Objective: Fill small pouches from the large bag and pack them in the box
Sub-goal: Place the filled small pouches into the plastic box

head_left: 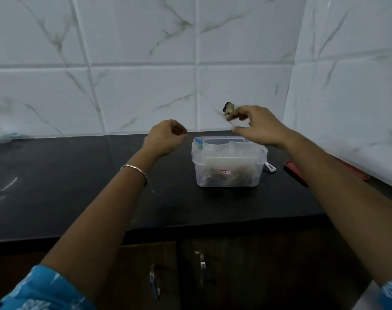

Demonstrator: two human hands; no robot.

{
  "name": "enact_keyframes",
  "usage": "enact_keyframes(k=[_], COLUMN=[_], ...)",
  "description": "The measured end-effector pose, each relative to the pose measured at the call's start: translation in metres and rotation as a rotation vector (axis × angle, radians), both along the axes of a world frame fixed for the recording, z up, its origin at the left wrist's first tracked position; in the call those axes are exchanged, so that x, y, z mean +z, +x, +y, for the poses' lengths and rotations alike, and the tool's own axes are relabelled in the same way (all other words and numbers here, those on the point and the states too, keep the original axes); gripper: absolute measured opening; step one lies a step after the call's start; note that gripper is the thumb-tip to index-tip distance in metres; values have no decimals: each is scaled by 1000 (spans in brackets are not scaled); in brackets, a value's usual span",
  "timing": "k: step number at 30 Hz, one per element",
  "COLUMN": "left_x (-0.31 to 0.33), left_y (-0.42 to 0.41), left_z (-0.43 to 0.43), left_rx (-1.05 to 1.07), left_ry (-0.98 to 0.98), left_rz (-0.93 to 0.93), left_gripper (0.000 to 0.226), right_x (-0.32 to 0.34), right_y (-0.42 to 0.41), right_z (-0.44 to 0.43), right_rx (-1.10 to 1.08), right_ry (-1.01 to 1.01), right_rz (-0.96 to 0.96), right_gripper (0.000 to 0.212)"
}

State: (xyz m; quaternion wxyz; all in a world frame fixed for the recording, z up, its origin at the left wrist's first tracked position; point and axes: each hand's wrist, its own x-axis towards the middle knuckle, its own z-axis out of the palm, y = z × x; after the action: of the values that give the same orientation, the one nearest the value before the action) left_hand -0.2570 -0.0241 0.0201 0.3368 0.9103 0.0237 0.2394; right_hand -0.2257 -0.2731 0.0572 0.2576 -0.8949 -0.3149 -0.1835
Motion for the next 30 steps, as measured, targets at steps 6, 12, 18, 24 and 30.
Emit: enact_keyframes(k=[6,12,18,24,30], left_x=[-14,-38,-69,-77,-68], left_y=[-22,-60,-53,-53,-63], left_z=[87,128,143,136,127], left_rx=[186,-16,123,107,16], left_ry=[-154,-98,-250,-519,-725], left_rz=[144,414,392,257,117], left_gripper=[21,40,46,64,38], right_x=[-10,-60,-123,-139,-132], right_y=[-35,-50,-51,-46,-50], right_z=[92,181,216,219,211], right_rx=[279,388,66,171,249], right_ry=[246,93,-54,64,296], right_rz=[77,258,335,374,411], right_gripper=[19,40,50,48,47])
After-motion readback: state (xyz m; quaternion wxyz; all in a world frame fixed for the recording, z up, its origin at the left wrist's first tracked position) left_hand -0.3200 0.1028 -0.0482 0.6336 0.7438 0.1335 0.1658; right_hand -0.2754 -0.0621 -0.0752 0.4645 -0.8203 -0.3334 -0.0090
